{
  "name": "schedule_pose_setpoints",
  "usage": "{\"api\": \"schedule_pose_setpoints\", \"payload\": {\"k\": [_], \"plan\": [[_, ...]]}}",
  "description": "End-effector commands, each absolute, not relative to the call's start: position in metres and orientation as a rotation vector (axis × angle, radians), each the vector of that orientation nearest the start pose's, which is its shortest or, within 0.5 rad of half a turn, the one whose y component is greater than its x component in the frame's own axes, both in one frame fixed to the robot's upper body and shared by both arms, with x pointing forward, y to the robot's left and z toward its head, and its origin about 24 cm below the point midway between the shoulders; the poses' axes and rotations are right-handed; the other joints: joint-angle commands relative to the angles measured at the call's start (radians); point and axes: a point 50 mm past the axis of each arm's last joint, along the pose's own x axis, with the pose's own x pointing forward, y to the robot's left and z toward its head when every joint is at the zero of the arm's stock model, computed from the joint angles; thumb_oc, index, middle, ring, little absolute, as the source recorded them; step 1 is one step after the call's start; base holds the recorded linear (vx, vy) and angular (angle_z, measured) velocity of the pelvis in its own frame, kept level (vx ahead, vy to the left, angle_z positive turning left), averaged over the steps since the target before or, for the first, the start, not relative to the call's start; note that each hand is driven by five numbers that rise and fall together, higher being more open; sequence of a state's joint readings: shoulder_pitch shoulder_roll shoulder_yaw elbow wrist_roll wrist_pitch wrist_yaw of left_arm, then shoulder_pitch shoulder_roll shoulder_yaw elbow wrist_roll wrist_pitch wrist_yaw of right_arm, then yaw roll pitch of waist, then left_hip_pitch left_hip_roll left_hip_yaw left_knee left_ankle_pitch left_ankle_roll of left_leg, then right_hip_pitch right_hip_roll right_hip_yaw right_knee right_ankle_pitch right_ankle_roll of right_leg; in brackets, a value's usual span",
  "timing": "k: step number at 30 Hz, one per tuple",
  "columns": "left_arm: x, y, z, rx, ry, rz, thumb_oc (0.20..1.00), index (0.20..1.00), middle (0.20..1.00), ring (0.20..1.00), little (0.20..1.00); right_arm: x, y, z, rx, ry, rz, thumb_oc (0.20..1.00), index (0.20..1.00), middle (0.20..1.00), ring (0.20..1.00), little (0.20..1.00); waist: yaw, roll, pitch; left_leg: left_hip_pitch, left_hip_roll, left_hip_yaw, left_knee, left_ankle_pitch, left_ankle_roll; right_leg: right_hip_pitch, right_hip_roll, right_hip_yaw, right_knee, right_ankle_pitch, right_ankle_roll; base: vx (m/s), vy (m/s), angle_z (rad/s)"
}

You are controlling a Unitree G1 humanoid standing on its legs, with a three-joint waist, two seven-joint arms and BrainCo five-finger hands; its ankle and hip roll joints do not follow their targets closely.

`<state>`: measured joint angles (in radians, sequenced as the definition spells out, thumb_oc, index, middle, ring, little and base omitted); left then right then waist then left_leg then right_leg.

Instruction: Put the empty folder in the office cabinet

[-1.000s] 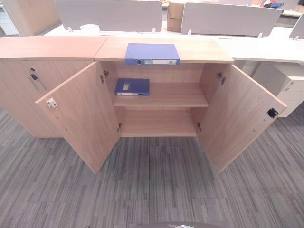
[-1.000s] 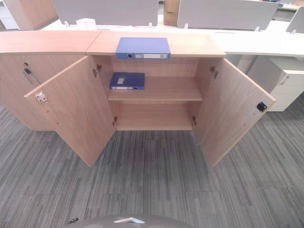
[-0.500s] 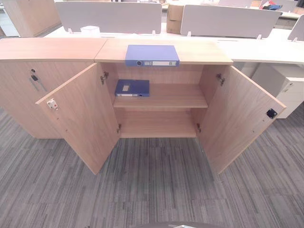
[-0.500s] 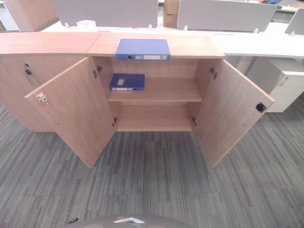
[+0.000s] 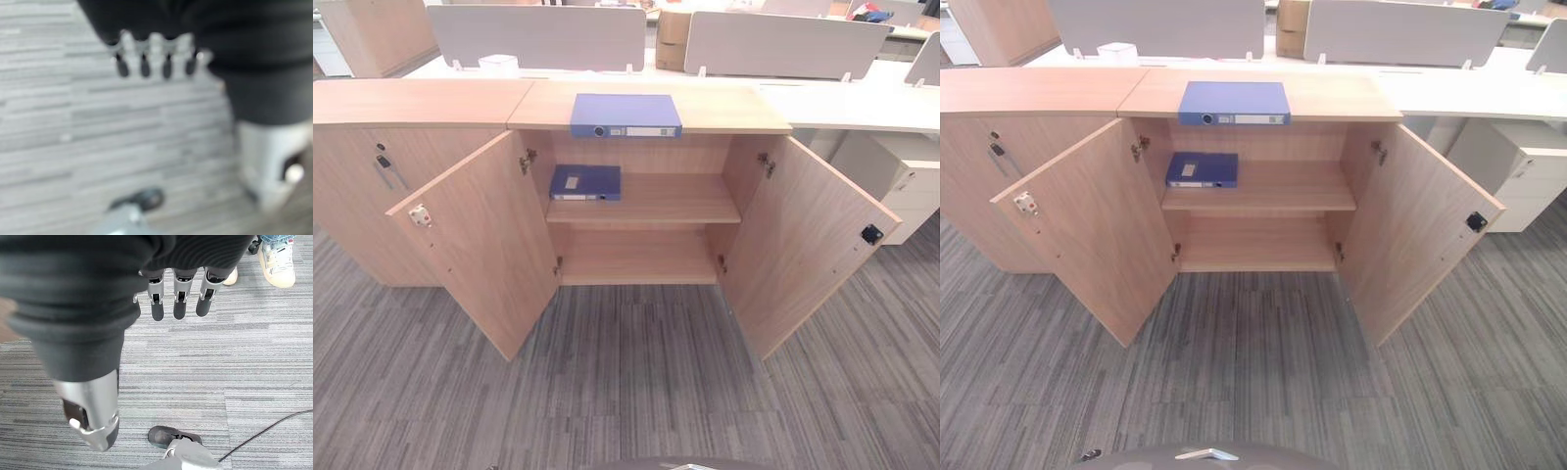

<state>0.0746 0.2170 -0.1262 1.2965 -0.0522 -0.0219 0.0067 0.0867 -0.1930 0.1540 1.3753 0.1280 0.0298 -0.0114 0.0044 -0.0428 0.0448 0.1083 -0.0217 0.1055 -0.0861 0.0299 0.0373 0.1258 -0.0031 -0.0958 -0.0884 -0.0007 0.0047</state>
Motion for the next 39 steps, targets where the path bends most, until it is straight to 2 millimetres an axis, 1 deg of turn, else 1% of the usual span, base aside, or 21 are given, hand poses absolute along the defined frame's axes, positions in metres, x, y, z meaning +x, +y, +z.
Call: {"api": "schedule_pose_setpoints", "payload": {"k": [1,4,7,13,16,17,18,20,21,23,28,29,30,31,32,34,35,36,37,38,39], "plan": [[0.061,0.234,-0.169,0.278,1.338,0.048,1.000,1.000,1.000,1.000,1.000,0.036,-0.232,-0.172,-0.233,1.456,-0.111,1.000,1.000,1.000,1.000,1.000,-0.012,0.013,0.030,0.021,0.051,-0.017,-0.001,-0.076,-0.077,0.010,-0.028,-0.006,0.001,-0.022,0.089,0.00,0.000,0.00],[0.061,0.234,-0.169,0.278,1.338,0.048,1.000,1.000,1.000,1.000,1.000,0.036,-0.232,-0.172,-0.233,1.456,-0.111,1.000,1.000,1.000,1.000,1.000,-0.012,0.013,0.030,0.021,0.051,-0.017,-0.001,-0.076,-0.077,0.010,-0.028,-0.006,0.001,-0.022,0.089,0.00,-0.024,0.00],[0.070,0.240,-0.166,0.266,1.305,0.083,1.000,1.000,1.000,1.000,1.000,0.049,-0.236,-0.170,-0.262,1.412,-0.102,1.000,1.000,1.000,1.000,1.000,-0.009,0.021,0.067,-0.004,0.076,-0.025,0.000,-0.052,-0.084,-0.049,-0.007,-0.002,0.069,-0.054,0.067,0.07,-0.214,0.02],[0.075,0.246,-0.163,0.231,1.282,0.127,1.000,1.000,1.000,1.000,1.000,0.058,-0.241,-0.167,-0.290,1.382,-0.089,1.000,1.000,1.000,1.000,1.000,0.006,0.000,0.117,-0.126,0.077,-0.027,0.241,-0.103,-0.084,-0.066,-0.014,0.007,0.116,-0.078,0.040,0.01,-0.080,0.02],[0.078,0.244,-0.163,0.223,1.270,0.132,1.000,1.000,1.000,1.000,1.000,0.060,-0.246,-0.166,-0.300,1.378,-0.100,1.000,1.000,1.000,1.000,1.000,0.013,-0.006,0.132,-0.201,0.068,-0.037,0.342,-0.097,-0.072,-0.060,-0.021,0.002,0.120,-0.086,0.028,0.06,-0.073,0.08],[0.080,0.242,-0.163,0.222,1.267,0.128,1.000,1.000,1.000,1.000,1.000,0.062,-0.251,-0.164,-0.314,1.378,-0.110,1.000,1.000,1.000,1.000,1.000,0.018,-0.009,0.137,-0.288,0.060,-0.032,0.367,-0.082,-0.057,-0.048,-0.026,-0.005,0.117,-0.099,0.028,0.08,-0.019,0.09],[0.080,0.242,-0.163,0.222,1.267,0.128,1.000,1.000,1.000,1.000,1.000,0.062,-0.251,-0.164,-0.314,1.378,-0.110,1.000,1.000,1.000,1.000,1.000,0.018,-0.009,0.137,-0.288,0.060,-0.032,0.367,-0.082,-0.057,-0.048,-0.026,-0.005,0.117,-0.099,0.028,0.21,0.000,0.13],[0.071,0.240,-0.165,0.223,1.289,0.118,1.000,1.000,1.000,1.000,1.000,0.062,-0.255,-0.163,-0.326,1.378,-0.112,1.000,1.000,1.000,1.000,1.000,0.043,0.007,0.123,-0.370,0.045,-0.027,0.257,0.026,-0.072,-0.007,-0.013,0.008,0.095,-0.120,0.033,0.28,0.053,0.22],[0.071,0.240,-0.165,0.223,1.289,0.118,1.000,1.000,1.000,1.000,1.000,0.062,-0.255,-0.163,-0.326,1.378,-0.112,1.000,1.000,1.000,1.000,1.000,0.043,0.007,0.123,-0.370,0.045,-0.027,0.257,0.026,-0.072,-0.007,-0.013,0.008,0.095,-0.120,0.033,0.23,0.048,0.19],[0.065,0.240,-0.166,0.213,1.298,0.120,1.000,1.000,1.000,1.000,1.000,0.064,-0.256,-0.163,-0.331,1.369,-0.121,1.000,1.000,1.000,1.000,1.000,0.069,0.025,0.119,-0.418,0.040,-0.001,0.138,0.084,-0.088,0.050,0.000,0.030,0.078,-0.146,0.037,0.28,0.054,-0.02],[0.052,0.240,-0.168,0.200,1.335,0.128,1.000,1.000,1.000,1.000,1.000,0.063,-0.254,-0.163,-0.328,1.376,-0.117,1.000,1.000,1.000,1.000,1.000,0.104,0.044,0.089,-0.405,0.032,0.001,0.054,0.138,-0.091,0.134,0.002,0.087,0.066,-0.178,0.044,0.39,0.135,-0.50],[0.042,0.241,-0.169,0.193,1.373,0.139,1.000,1.000,1.000,1.000,1.000,0.056,-0.249,-0.166,-0.318,1.401,-0.101,1.000,1.000,1.000,1.000,1.000,0.108,0.049,0.051,-0.379,0.016,-0.004,0.045,0.155,-0.071,0.146,-0.023,0.092,0.088,-0.194,0.062,0.57,0.277,-0.87],[0.038,0.242,-0.169,0.194,1.392,0.144,1.000,1.000,1.000,1.000,1.000,0.051,-0.246,-0.167,-0.303,1.422,-0.092,1.000,1.000,1.000,1.000,1.000,0.106,0.043,0.029,-0.349,-0.009,0.000,0.054,0.138,-0.053,0.129,-0.058,0.087,0.187,-0.181,0.089,0.57,0.278,-1.22],[0.038,0.243,-0.169,0.194,1.392,0.144,1.000,1.000,1.000,1.000,1.000,0.051,-0.246,-0.167,-0.303,1.422,-0.091,1.000,1.000,1.000,1.000,1.000,0.107,0.041,0.029,-0.349,-0.010,0.002,0.054,0.138,-0.053,0.128,-0.059,0.088,0.189,-0.184,0.090,0.37,0.196,-0.88],[0.038,0.243,-0.169,0.193,1.393,0.151,1.000,1.000,1.000,1.000,1.000,0.050,-0.245,-0.168,-0.293,1.422,-0.094,1.000,1.000,1.000,1.000,1.000,0.104,0.041,0.027,-0.324,-0.023,0.003,0.052,0.126,-0.043,0.099,-0.074,0.086,0.273,-0.153,0.105,0.17,0.154,-0.54],[0.045,0.240,-0.169,0.185,1.382,0.145,1.000,1.000,1.000,1.000,1.000,0.055,-0.245,-0.167,-0.282,1.406,-0.101,1.000,1.000,1.000,1.000,1.000,0.088,0.049,0.054,-0.268,-0.060,0.011,0.047,0.091,-0.005,-0.012,-0.140,0.076,0.516,0.050,0.143,0.20,0.297,-0.24],[0.050,0.241,-0.169,0.176,1.370,0.159,1.000,1.000,1.000,1.000,1.000,0.061,-0.245,-0.166,-0.262,1.381,-0.126,1.000,1.000,1.000,1.000,1.000,0.067,0.080,0.080,-0.188,-0.065,0.005,0.018,0.063,0.021,-0.132,-0.183,0.026,0.718,0.123,0.108,0.13,0.271,-0.15],[0.050,0.241,-0.169,0.176,1.370,0.159,1.000,1.000,1.000,1.000,1.000,0.062,-0.245,-0.166,-0.262,1.381,-0.126,1.000,1.000,1.000,1.000,1.000,0.066,0.076,0.082,-0.187,-0.070,0.006,0.018,0.062,0.021,-0.134,-0.188,0.028,0.727,0.118,0.109,0.23,0.283,-0.01],[0.057,0.244,-0.167,0.162,1.346,0.184,1.000,1.000,1.000,1.000,1.000,0.070,-0.246,-0.164,-0.232,1.346,-0.165,1.000,1.000,1.000,1.000,1.000,0.038,0.102,0.100,-0.128,-0.058,-0.006,-0.001,0.028,0.018,-0.223,-0.229,-0.036,0.738,0.048,0.078,0.18,0.061,0.14],[0.060,0.245,-0.166,0.160,1.334,0.192,1.000,1.000,1.000,1.000,1.000,0.074,-0.246,-0.164,-0.229,1.334,-0.169,1.000,1.000,1.000,1.000,1.000,0.021,0.114,0.112,-0.110,-0.046,-0.024,-0.001,0.026,0.014,-0.253,-0.206,-0.035,0.683,0.002,0.066,0.18,0.063,0.16],[0.060,0.245,-0.166,0.160,1.334,0.191,1.000,1.000,1.000,1.000,1.000,0.074,-0.246,-0.164,-0.229,1.334,-0.169,1.000,1.000,1.000,1.000,1.000,0.021,0.117,0.111,-0.112,-0.043,-0.025,-0.001,0.026,0.013,-0.252,-0.202,-0.037,0.678,0.006,0.064,0.13,-0.152,0.20]]}}
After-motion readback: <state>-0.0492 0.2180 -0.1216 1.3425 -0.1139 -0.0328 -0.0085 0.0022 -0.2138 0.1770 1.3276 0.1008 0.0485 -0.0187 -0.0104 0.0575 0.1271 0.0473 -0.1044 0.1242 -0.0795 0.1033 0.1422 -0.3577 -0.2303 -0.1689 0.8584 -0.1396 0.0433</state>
